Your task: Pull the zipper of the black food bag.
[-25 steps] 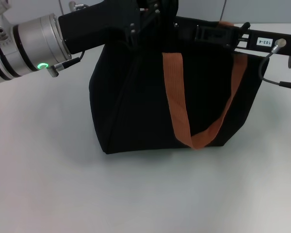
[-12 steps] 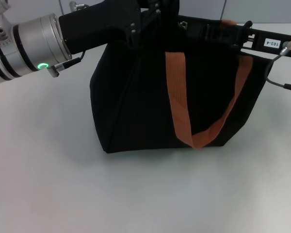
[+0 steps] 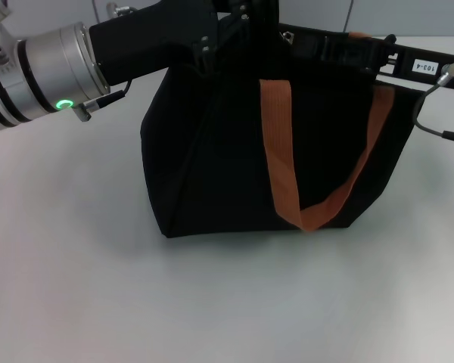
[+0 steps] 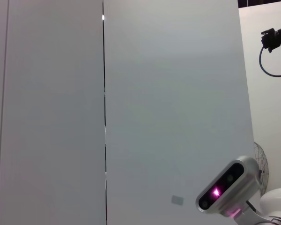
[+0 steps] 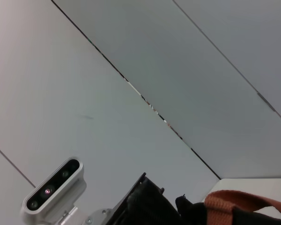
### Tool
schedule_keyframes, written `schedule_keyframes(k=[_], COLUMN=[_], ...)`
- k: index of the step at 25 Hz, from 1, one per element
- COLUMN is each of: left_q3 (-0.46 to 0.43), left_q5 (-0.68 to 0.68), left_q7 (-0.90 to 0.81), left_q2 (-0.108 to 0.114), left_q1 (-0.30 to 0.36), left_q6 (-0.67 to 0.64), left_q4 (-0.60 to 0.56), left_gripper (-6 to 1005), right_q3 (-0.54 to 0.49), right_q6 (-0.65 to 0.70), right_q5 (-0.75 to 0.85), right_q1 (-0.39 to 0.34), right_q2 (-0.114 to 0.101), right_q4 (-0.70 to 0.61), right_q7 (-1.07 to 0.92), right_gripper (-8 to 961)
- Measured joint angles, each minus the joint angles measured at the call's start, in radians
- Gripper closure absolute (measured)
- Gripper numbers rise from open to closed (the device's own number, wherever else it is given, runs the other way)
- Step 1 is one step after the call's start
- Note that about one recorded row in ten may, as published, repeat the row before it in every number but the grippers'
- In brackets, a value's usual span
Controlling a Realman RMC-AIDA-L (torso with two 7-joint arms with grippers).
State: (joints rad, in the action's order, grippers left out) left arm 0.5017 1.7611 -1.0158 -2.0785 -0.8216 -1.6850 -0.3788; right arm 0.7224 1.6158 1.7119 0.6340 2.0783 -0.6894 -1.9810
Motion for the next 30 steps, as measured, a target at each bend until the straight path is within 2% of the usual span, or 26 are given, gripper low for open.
schedule_keyframes(k=[10,17,22,30], left_q3=[0.000,0.000,0.000,0.000], left_q5=[-0.003,-0.005,-0.005,-0.005], left_q7=[-0.001,0.001,0.002,0.003], left_q2=[0.002,0.002,0.002,0.002], left_q1=[0.002,0.001,0.001,0.006], left_q6=[-0.001,-0.002,-0.003,-0.003], left_q4=[-0.001,-0.002,-0.002,-0.001], left_gripper=[940,940,939,938], right_q3=[0.019,0.022,0.022,0.021], right_q6=[-0.065,-0.049,-0.022,-0.002], right_q5=[0.071,0.096,0.221,0.299], right_q1=[-0.031,-0.040,0.014,0.088], right_q2=[-0.001,-0.003,-0.024,-0.056], right_q4=[-0.135,-0.194,-0.266,-0.279], right_q7=[-0.156,-0.216,-0.345,-0.457], right_gripper=[935,936,942,953])
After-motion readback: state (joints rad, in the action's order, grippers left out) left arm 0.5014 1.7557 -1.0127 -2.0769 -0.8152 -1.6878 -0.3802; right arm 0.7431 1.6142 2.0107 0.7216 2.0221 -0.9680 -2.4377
